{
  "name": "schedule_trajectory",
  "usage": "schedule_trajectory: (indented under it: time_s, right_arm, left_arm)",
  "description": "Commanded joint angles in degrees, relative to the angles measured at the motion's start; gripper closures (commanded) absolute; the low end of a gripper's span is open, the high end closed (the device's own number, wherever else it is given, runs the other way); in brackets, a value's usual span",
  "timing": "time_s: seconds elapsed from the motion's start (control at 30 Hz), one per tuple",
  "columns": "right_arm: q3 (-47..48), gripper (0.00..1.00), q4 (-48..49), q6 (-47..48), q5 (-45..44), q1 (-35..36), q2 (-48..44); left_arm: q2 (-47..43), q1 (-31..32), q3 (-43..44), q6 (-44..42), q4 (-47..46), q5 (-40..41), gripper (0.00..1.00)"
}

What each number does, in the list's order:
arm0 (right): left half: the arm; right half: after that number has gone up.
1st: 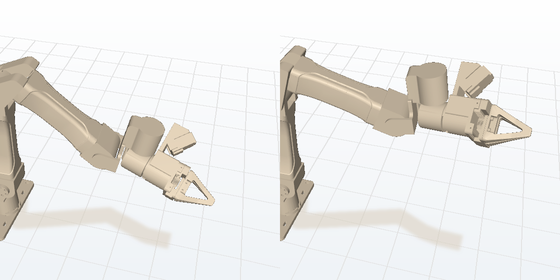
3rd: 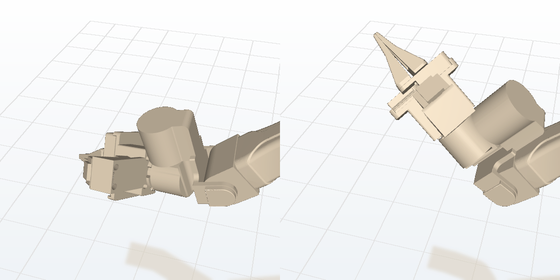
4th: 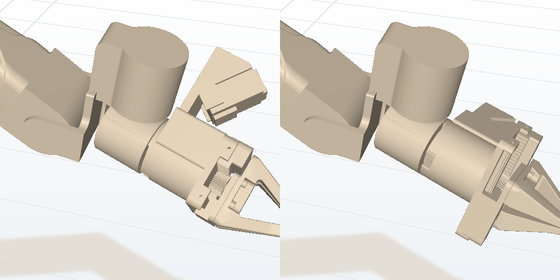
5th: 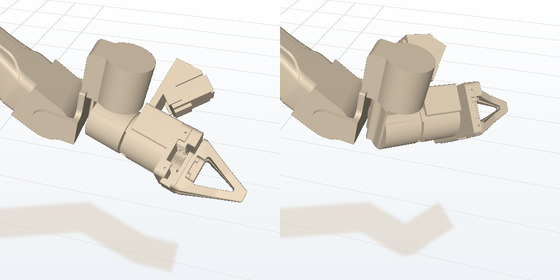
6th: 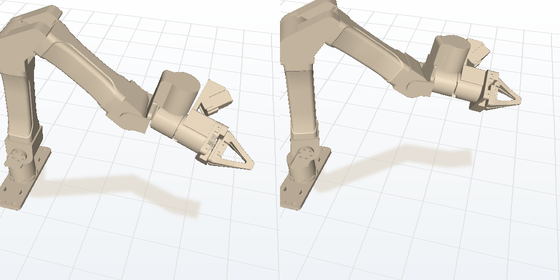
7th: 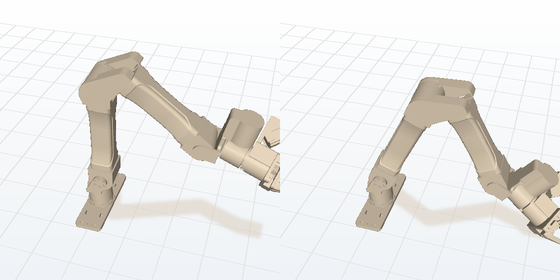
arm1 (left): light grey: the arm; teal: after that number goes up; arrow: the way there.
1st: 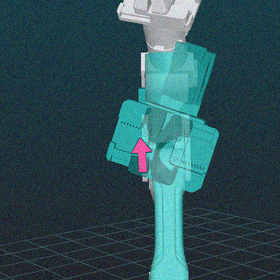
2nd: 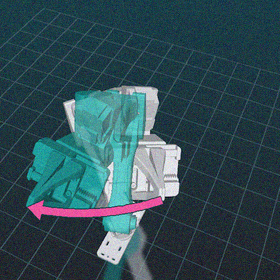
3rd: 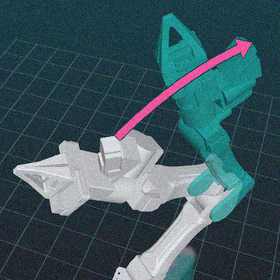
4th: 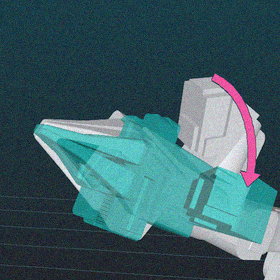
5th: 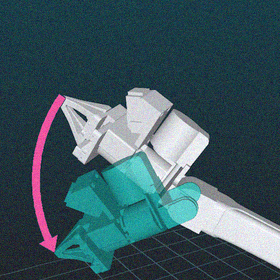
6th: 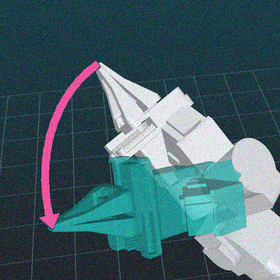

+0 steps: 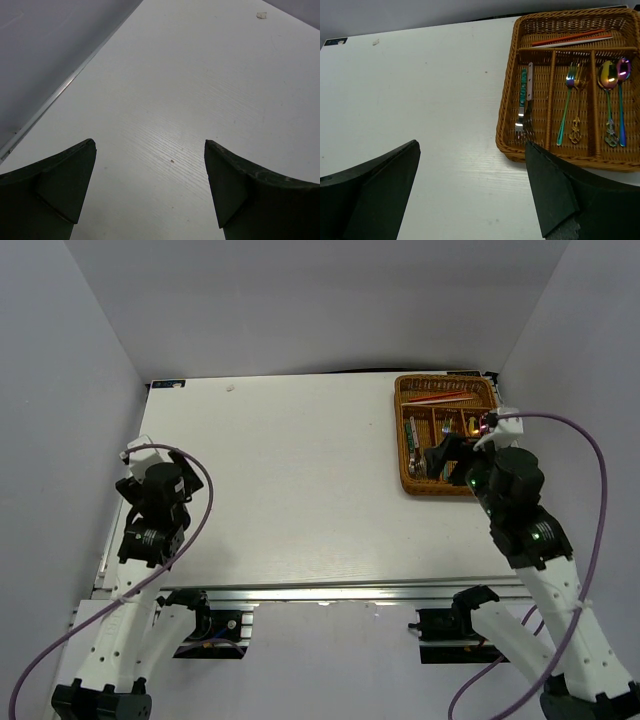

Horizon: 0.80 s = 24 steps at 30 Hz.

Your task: Sort the eating utensils into containers

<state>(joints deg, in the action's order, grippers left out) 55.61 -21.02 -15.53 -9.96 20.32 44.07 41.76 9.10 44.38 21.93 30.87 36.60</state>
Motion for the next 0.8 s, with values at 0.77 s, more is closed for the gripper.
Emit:
schedule_trajectory:
  time_s: [0.77]
  right_arm:
    - [-7.9, 0.11, -6.1, 7.3, -1.0, 0.2, -8.7]
  left_arm:
    - [-6.3, -0.3, -1.9, -0.1, -1.0, -4.2, 0.02]
